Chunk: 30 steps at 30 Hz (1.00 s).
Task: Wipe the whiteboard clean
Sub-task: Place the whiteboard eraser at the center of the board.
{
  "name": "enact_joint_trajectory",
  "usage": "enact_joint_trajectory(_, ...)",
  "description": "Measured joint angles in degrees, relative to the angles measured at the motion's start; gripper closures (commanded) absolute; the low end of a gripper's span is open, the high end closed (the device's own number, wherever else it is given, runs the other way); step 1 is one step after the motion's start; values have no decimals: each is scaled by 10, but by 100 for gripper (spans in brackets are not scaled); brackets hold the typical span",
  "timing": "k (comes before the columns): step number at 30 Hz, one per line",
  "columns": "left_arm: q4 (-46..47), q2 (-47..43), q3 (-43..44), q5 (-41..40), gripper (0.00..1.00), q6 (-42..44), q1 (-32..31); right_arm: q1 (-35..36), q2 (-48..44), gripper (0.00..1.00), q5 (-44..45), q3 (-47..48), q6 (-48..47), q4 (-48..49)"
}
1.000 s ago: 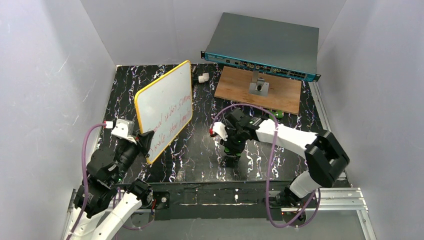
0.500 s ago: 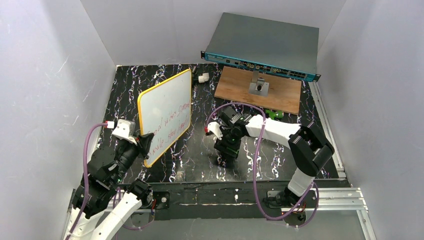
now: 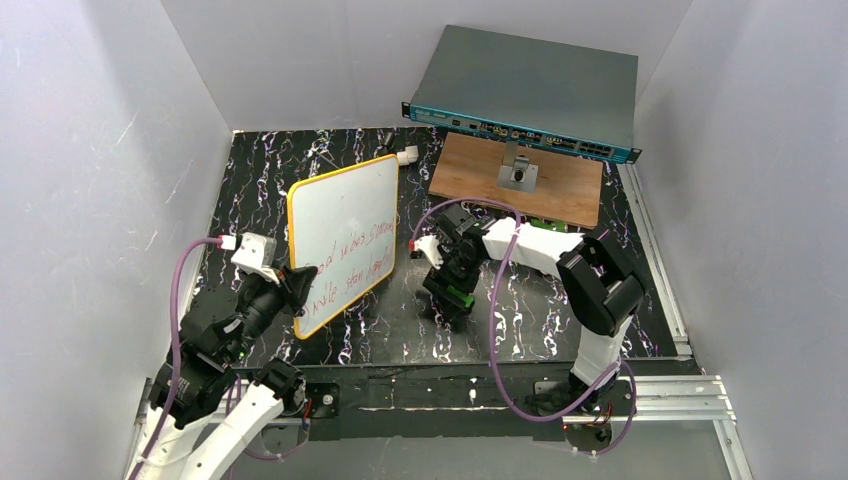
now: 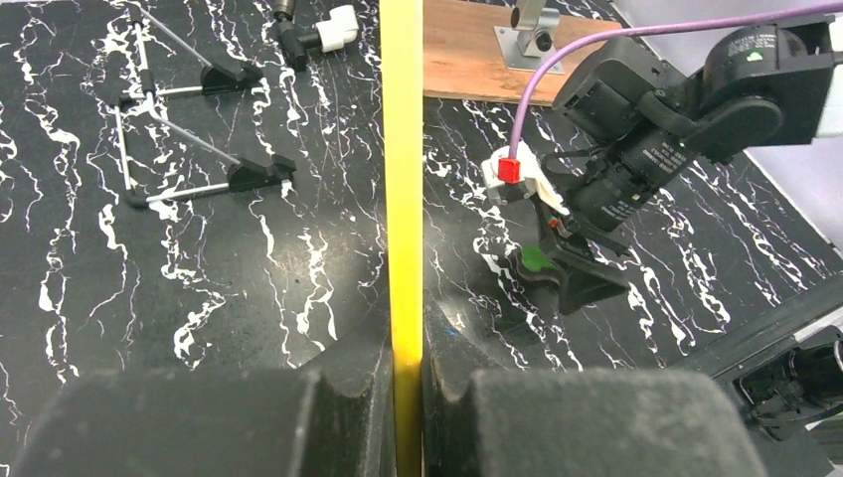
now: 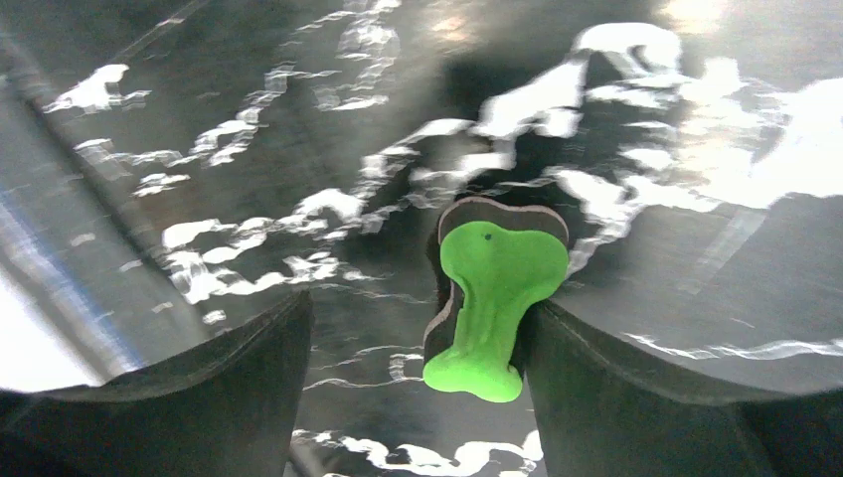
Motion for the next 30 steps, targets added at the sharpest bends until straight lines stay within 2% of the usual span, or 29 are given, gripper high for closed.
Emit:
enact_joint_trajectory(4, 3, -7, -2, 1, 100, -2, 0, 10, -49, 16, 101, -38, 10, 54)
enact_joint_trajectory(11, 12, -2, -3, 10, 100, -5, 0, 13, -67, 12, 33, -37, -8, 45)
enact_joint_trajectory(13, 12, 0, -3, 12, 100, -5, 0, 10, -66, 12, -24, -32, -17, 26)
enact_joint_trajectory(15, 12, 0, -3, 13, 100, -6, 0, 8, -62, 5, -63, -19, -19, 0)
enact_joint_trajectory(18, 12, 0, -3, 16, 100, -6, 0, 16, -61, 5, 5, -26, -8, 27)
enact_joint_trajectory(22, 12, -1, -3, 17, 100, -6, 0, 0, -48, 2, -45, -20, -1, 16)
enact_joint_trajectory(25, 12, -2, -3, 17, 100, -6, 0, 13, -63, 3, 13, -52, 1, 55)
enact_joint_trajectory(27, 11, -3, -4, 17, 100, -6, 0, 11, -63, 2, -42, -47, -2, 26)
enact_joint_trajectory(30, 12, -4, -4, 17, 100, -7, 0, 20, -78, 2, 5, -56, -1, 58)
